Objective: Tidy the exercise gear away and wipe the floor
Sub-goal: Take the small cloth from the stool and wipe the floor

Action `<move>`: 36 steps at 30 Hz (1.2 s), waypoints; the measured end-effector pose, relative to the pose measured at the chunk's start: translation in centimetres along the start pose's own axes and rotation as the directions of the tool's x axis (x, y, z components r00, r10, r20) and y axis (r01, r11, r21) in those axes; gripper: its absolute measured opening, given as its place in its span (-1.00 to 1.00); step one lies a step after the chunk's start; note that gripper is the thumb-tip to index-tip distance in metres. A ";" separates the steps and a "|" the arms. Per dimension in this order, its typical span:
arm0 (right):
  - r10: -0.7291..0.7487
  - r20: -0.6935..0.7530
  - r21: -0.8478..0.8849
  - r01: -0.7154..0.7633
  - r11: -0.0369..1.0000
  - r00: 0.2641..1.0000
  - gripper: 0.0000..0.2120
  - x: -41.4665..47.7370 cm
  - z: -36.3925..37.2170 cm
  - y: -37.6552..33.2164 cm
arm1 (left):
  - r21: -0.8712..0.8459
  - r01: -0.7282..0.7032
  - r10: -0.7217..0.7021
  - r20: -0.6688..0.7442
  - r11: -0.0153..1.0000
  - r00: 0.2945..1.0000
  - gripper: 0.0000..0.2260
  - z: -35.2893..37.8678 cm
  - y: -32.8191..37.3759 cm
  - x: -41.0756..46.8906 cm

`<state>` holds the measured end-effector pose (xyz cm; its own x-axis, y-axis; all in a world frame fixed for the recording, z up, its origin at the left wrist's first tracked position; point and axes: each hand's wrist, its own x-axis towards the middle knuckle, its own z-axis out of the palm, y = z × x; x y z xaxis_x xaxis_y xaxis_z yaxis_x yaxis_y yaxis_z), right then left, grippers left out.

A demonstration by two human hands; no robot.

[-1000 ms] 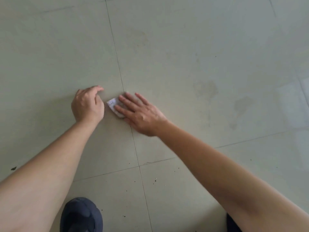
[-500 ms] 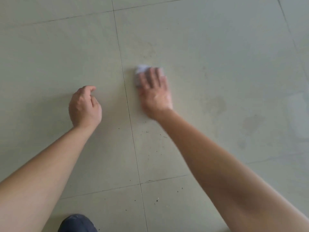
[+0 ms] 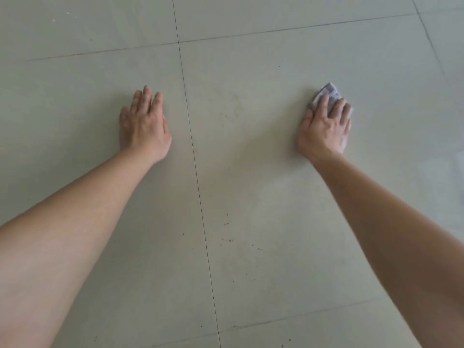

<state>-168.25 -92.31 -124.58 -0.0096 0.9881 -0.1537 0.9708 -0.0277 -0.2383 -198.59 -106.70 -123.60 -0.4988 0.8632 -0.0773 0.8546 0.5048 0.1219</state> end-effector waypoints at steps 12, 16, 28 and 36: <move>-0.841 0.202 -0.015 0.860 0.510 0.502 -0.49 -2.9 3.4 -10.8 | -0.044 0.037 -0.034 0.072 0.998 0.997 -0.52 0.6 -2.2 1.1; -0.406 0.041 -0.046 0.408 0.912 0.913 -0.48 5.6 0.7 -6.6 | -0.066 0.068 -0.057 0.152 0.995 0.987 -0.51 1.0 -2.2 1.2; -0.736 0.243 0.035 0.752 0.658 0.632 -0.49 -1.6 4.4 -17.8 | 0.002 0.089 -0.087 0.230 0.996 0.969 -0.48 1.2 -2.0 1.0; -0.383 -0.083 -0.078 0.377 0.923 0.920 -0.47 12.7 0.8 -9.1 | 0.029 0.084 -0.088 0.213 0.996 0.973 -0.47 1.5 -2.0 1.0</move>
<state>-177.36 -79.61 -125.18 -0.3607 0.9322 0.0290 0.9111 0.3588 -0.2027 -200.58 -106.83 -125.44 -0.5303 0.7943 -0.2964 0.8134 0.5753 0.0861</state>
